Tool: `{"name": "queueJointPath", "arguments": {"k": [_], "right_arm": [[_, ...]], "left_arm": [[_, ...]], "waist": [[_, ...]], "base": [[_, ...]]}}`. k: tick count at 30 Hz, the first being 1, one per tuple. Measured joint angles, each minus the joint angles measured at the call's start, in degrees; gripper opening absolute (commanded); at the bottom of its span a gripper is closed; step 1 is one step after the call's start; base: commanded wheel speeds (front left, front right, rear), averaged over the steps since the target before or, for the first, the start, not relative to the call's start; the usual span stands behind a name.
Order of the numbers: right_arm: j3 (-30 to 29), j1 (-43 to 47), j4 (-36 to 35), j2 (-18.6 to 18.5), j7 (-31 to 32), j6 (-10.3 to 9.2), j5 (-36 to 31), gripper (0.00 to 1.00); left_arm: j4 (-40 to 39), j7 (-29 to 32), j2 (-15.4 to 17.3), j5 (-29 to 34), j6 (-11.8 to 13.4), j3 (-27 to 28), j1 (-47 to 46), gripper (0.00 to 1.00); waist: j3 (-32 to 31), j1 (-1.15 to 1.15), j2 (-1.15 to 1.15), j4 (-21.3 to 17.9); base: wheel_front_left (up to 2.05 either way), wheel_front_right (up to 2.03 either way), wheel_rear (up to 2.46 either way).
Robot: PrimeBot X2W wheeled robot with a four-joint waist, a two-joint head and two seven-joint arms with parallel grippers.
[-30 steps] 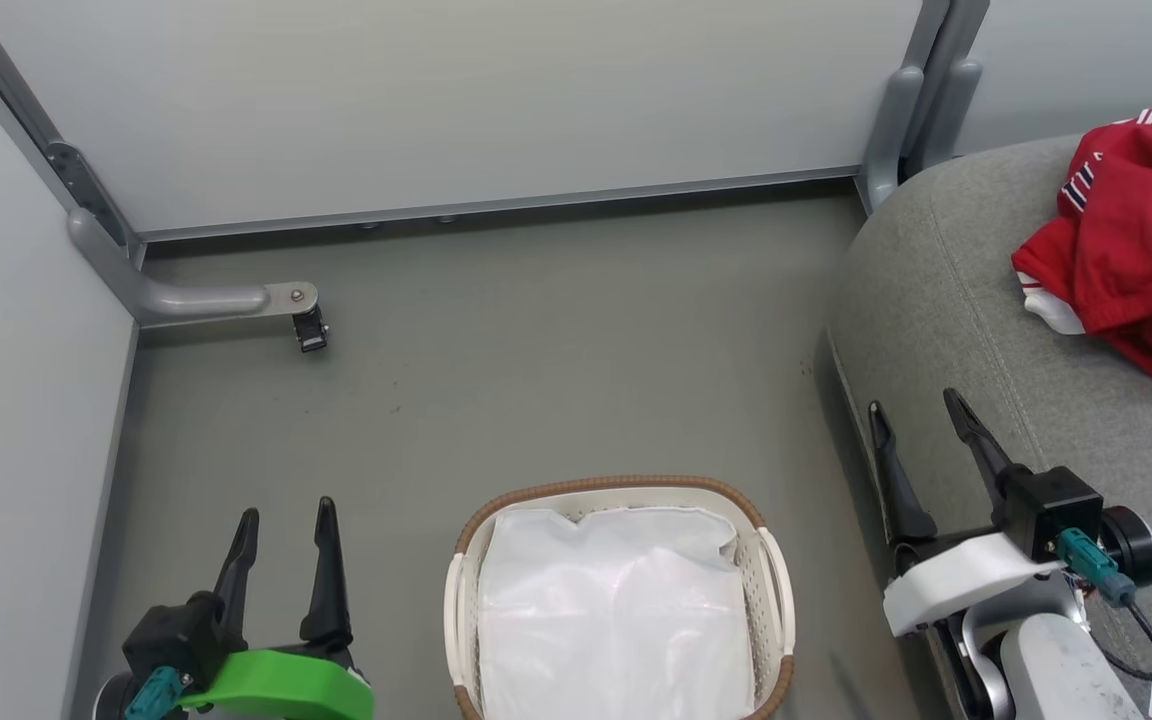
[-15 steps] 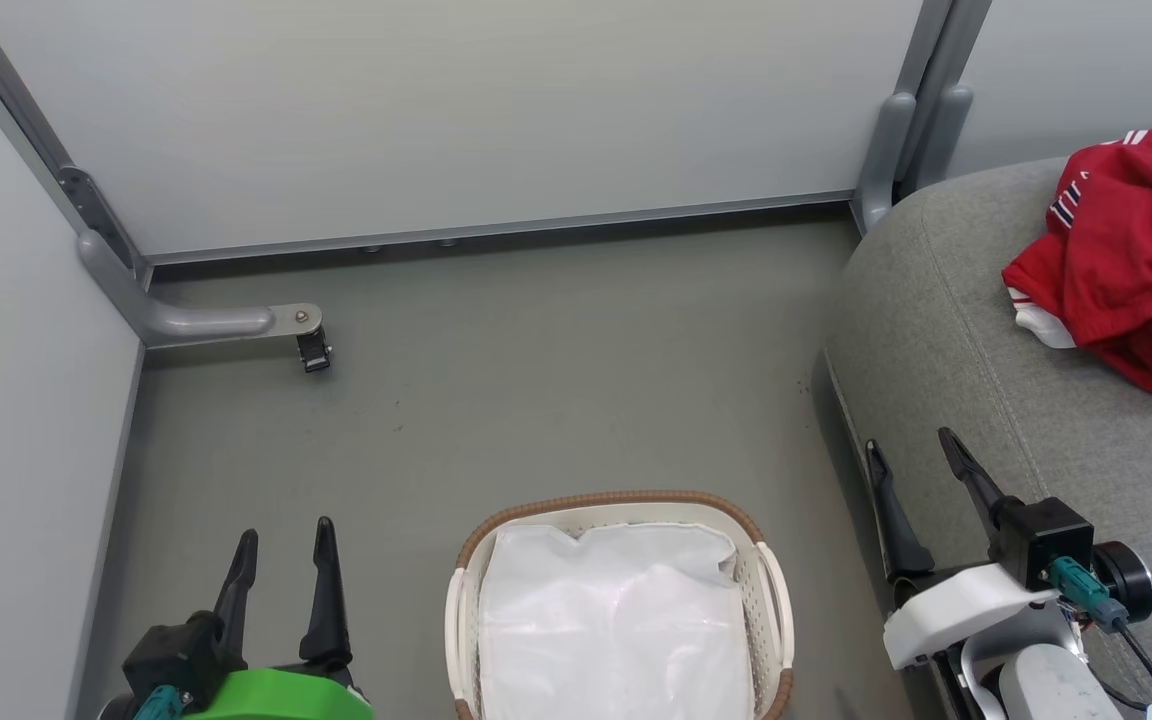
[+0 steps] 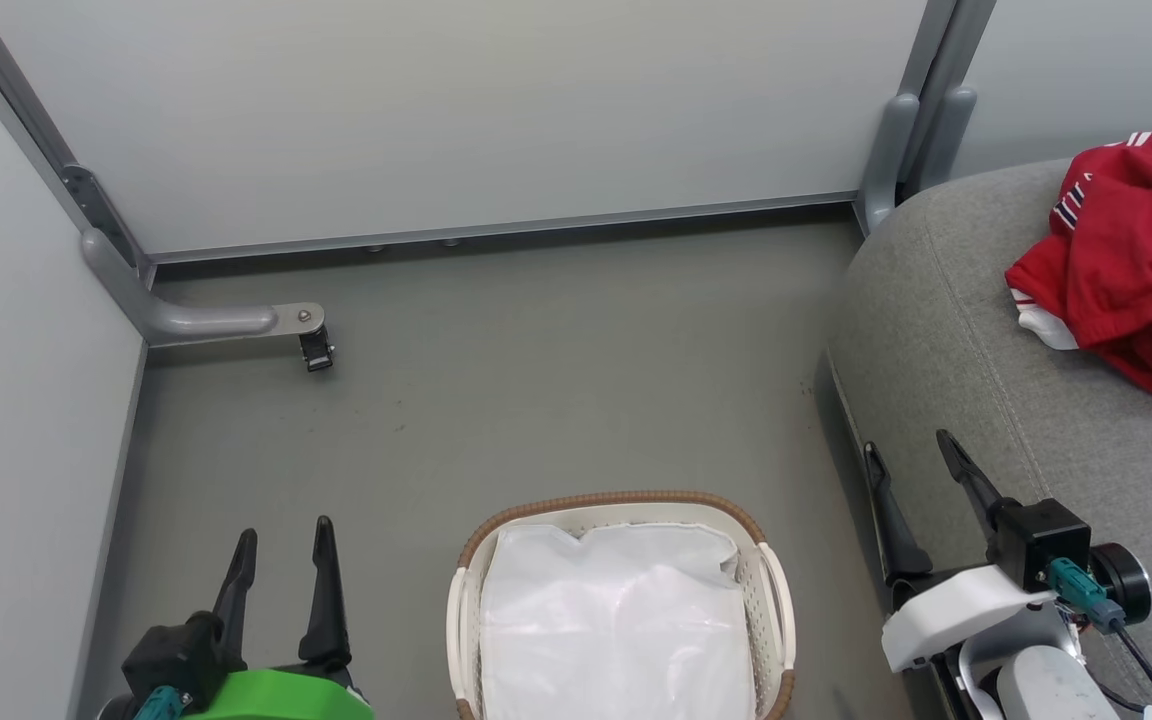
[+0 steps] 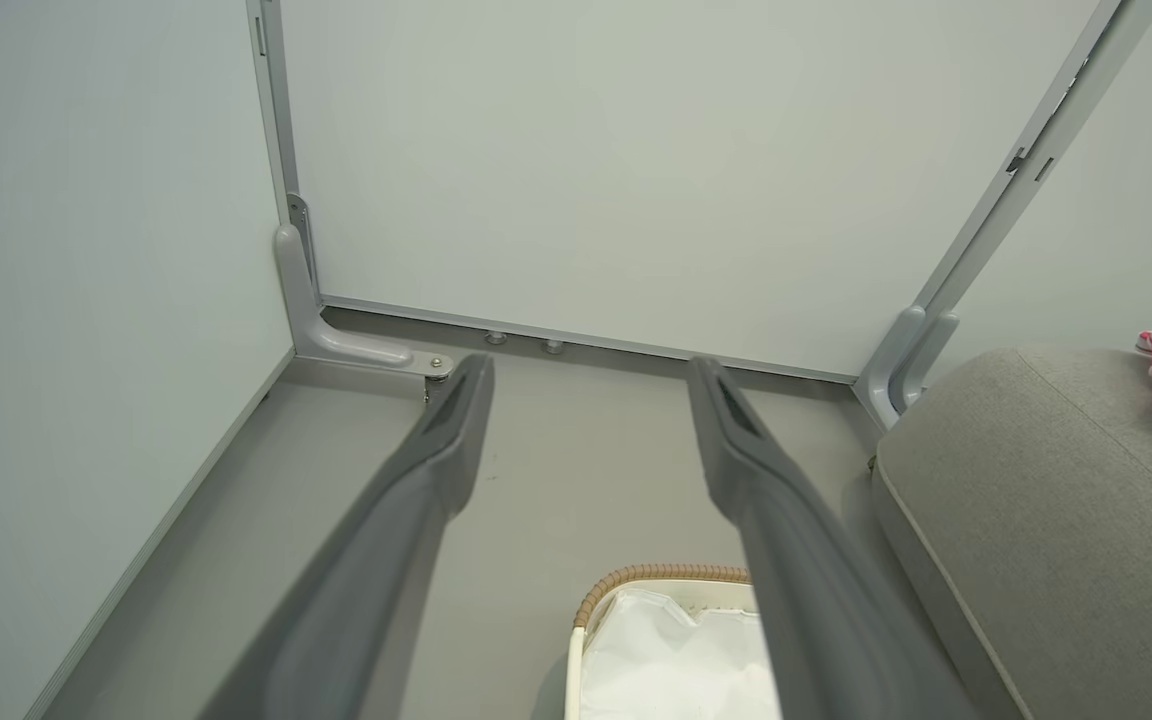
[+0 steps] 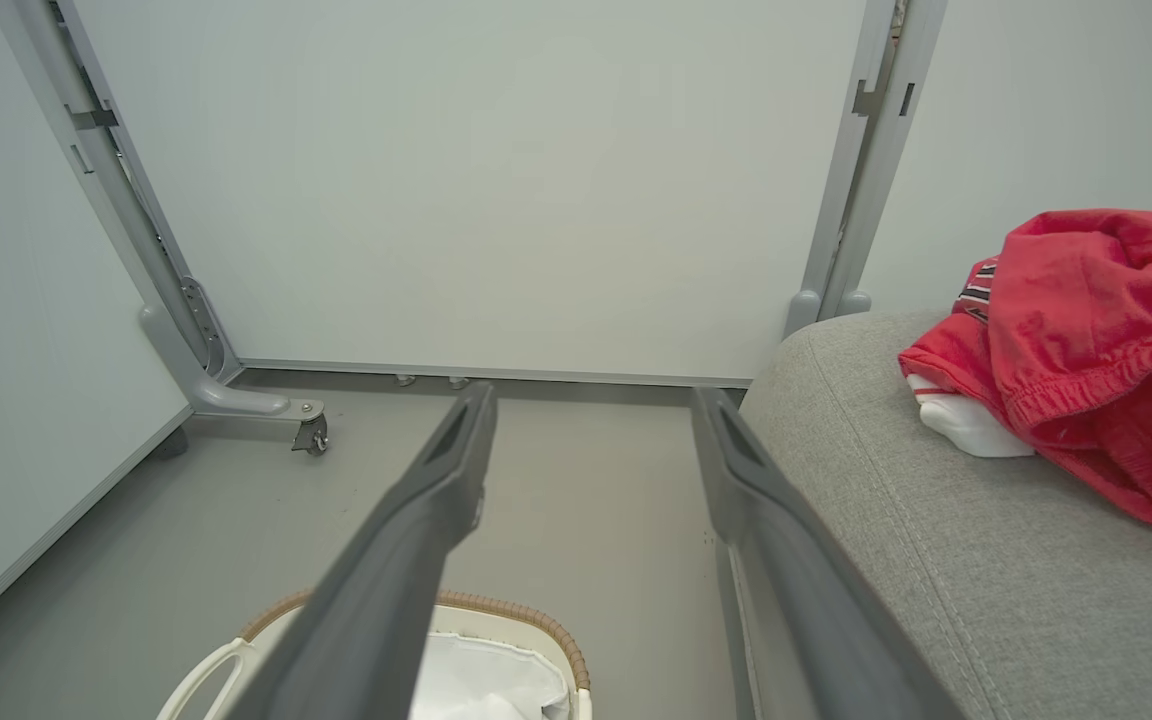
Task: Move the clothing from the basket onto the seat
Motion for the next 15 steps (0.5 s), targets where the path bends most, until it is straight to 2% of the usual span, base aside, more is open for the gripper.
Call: {"name": "queueJointPath", "arguments": {"k": [1, 5, 15], "right_arm": [[0.01, 0.02, 0.15, 0.03, 0.02, 0.0, 0.0, 0.0], [0.02, 0.83, 1.97, 0.36, 0.32, 0.0, 0.18, 0.0], [-1.05, 1.12, 2.13, 0.41, 3.09, 0.0, 11.22, 0.0]], "left_arm": [[0.14, 0.0, -0.01, 0.0, -0.01, -0.03, 0.0, 0.0], [2.08, 0.08, -0.11, -0.18, -0.01, -0.31, 0.07, 0.0], [2.23, 2.87, -0.13, -9.83, -0.14, 0.93, 0.02, 0.0]], "waist": [[0.0, 0.0, 0.0, 0.0], [0.0, 0.0, 0.0, 0.0], [-0.19, 0.0, 0.0, -0.19]], "base": [[0.0, 0.0, 0.0], [0.0, 0.0, 0.0], [0.0, 0.0, 0.0]]}}
